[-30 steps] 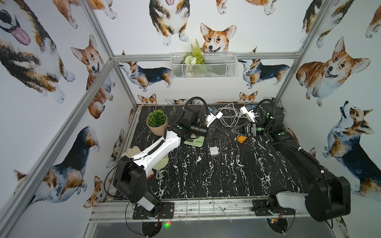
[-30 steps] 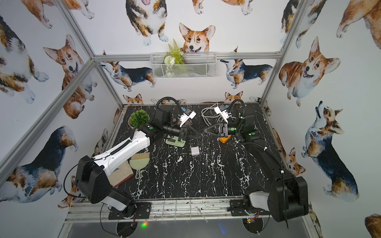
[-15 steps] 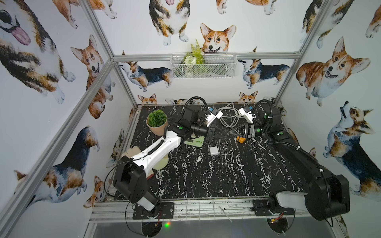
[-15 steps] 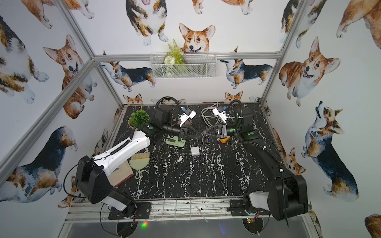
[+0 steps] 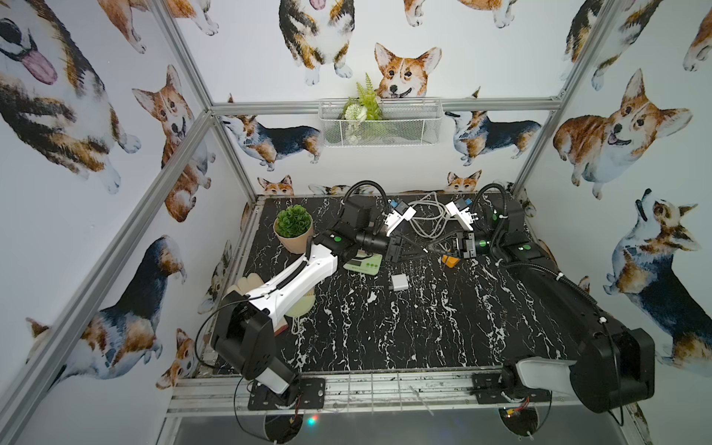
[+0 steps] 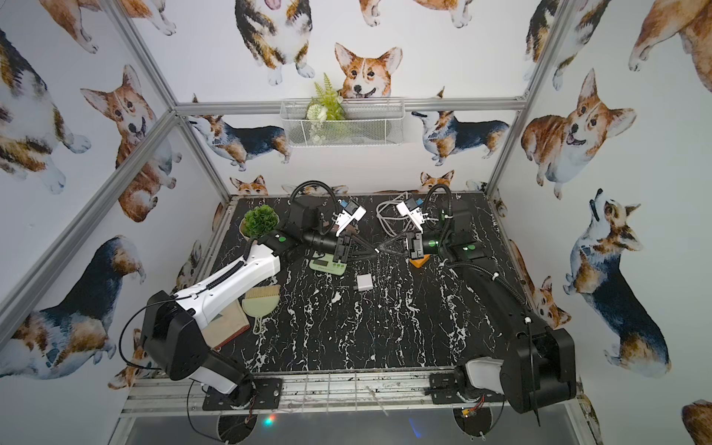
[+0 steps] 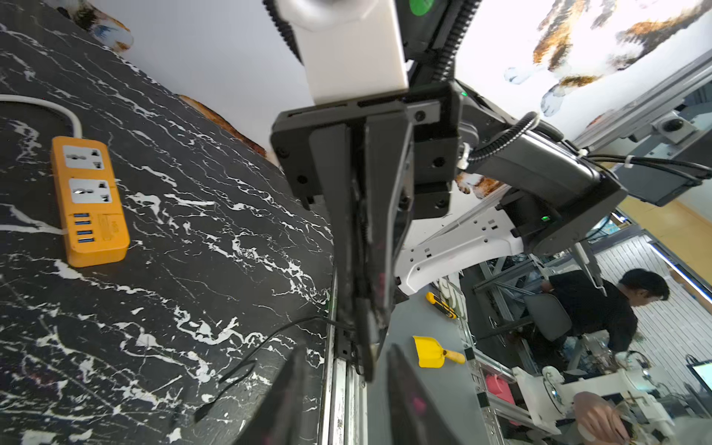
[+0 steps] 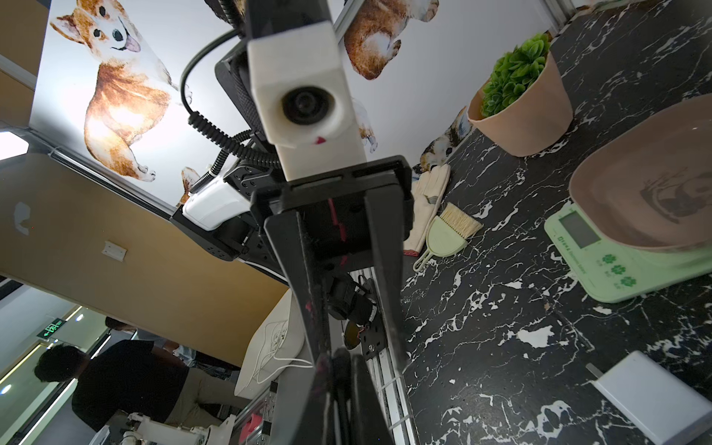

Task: Charge the electronic scale
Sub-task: Pick up the charging cable from the center of the board, then pick up the plug from the center of the board.

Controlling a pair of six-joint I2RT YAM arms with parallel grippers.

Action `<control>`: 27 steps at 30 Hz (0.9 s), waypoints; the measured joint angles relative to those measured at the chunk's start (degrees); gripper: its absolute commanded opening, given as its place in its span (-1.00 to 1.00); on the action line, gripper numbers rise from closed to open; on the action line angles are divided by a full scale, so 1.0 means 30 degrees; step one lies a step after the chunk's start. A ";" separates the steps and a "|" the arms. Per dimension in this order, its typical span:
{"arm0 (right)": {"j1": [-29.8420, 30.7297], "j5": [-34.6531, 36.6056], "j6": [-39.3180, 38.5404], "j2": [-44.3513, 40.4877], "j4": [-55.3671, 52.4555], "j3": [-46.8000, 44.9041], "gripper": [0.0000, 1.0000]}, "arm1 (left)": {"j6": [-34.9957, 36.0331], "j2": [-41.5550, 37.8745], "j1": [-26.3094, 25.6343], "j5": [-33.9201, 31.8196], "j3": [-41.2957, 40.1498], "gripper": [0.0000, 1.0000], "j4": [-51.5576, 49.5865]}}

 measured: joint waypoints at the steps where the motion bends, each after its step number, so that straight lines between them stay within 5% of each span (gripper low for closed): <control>1: -0.0044 0.0197 -0.0175 -0.0029 -0.0211 0.0058 -1.00 | 0.0124 -0.0007 0.0124 -0.0372 -0.0117 0.17 -0.0015; 14: -0.2659 0.3752 0.0619 0.0670 -0.2943 -0.0721 -1.00 | 0.5836 -0.0022 0.0219 -0.8451 -0.5501 0.31 0.0882; 27: -0.2645 0.5588 0.0765 0.2229 -0.2608 -0.3118 -1.00 | 1.4331 0.3585 -0.1494 -1.3894 -0.4838 0.53 -0.0066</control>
